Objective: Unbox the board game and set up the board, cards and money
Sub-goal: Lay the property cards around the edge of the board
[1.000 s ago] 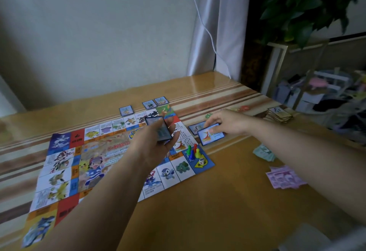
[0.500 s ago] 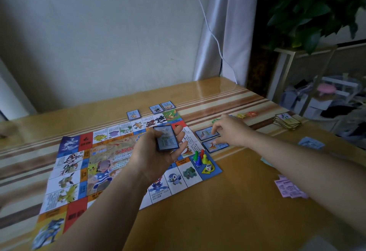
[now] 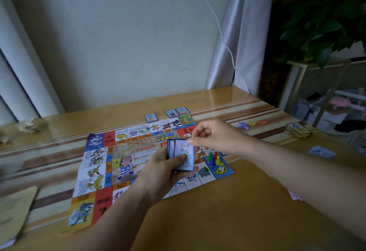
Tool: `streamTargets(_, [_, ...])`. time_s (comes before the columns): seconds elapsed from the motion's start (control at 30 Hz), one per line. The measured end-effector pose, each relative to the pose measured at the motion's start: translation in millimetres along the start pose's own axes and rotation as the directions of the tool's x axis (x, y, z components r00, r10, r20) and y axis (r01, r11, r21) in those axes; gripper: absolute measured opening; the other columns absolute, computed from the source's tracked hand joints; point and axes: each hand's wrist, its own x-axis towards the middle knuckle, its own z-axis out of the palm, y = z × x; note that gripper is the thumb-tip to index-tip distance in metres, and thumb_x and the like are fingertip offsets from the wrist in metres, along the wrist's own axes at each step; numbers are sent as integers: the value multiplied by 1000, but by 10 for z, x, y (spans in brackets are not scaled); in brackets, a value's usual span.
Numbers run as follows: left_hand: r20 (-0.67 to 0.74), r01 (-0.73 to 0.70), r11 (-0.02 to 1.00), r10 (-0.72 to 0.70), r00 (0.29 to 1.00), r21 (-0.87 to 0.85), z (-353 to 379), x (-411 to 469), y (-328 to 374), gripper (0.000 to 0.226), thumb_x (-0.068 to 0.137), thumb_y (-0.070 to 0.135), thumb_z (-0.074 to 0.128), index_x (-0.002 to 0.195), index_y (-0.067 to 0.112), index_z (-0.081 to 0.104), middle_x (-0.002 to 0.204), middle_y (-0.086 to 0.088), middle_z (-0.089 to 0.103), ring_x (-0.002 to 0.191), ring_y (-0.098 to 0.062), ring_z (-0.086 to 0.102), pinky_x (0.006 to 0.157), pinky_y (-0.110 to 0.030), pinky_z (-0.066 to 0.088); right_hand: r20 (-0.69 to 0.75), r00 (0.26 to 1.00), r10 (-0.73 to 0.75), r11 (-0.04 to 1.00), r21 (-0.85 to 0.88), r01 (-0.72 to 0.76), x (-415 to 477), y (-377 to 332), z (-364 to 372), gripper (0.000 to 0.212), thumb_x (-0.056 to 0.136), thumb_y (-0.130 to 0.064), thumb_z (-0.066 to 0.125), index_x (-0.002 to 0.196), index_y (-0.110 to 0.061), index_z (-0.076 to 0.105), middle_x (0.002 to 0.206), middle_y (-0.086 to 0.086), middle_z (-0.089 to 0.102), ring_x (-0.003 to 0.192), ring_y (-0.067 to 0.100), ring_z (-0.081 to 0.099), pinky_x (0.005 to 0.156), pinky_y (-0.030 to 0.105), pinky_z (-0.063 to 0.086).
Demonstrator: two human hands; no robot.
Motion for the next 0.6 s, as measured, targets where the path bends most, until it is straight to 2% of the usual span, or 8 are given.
streamTargets(0.1, [-21,-29,997,31,999,71,-51,-63,13,22,92,-2,50,110,9,58,101,-14,68,83,-21,70,63,-25,57,20,999,48,999,-26,-47,-2,-64,60,22,77,-33,77,82,-17,63,72,-6,69,65,4,60,67,28,49])
streamTargets(0.2, [-70,-58,985,70,995,163,-113,-97,45,23,91,0,55,113,8,57,101,-13,67,82,-20,69,64,-24,56,21,999,50,994,-95,-48,-3,-141,104,21,78,-35,76,79,-16,66,75,-2,68,66,6,57,66,24,46])
streamTargets(0.3, [-109,-106,967,134,985,230,-145,-122,116,19,90,2,57,109,7,59,94,-11,73,82,-22,71,68,-25,58,2,1000,5,994,-114,-4,24,-243,136,18,81,-33,73,82,-16,68,81,-1,69,71,6,60,74,27,50])
streamTargets(0.4, [-180,-149,955,198,964,256,-181,-127,259,12,88,4,61,100,7,60,83,-7,74,75,-17,71,68,-24,58,-29,999,-44,995,-87,42,90,-384,156,11,84,-29,71,78,-21,67,81,-3,69,73,7,61,79,31,52])
streamTargets(0.53, [-245,-190,937,266,932,292,-285,-72,524,7,88,7,62,95,6,61,91,-10,71,79,-16,69,71,-25,57,-102,989,-103,991,-96,93,202,-569,65,12,86,-26,68,75,-24,64,79,-3,69,70,8,61,76,32,53])
streamTargets(0.6, [-270,-208,915,309,912,346,-314,-28,642,4,88,8,63,90,6,61,91,-11,69,81,-17,66,76,-28,56,-126,984,-126,988,-103,113,266,-632,5,13,87,-25,67,74,-25,64,84,2,72,72,11,62,78,35,53])
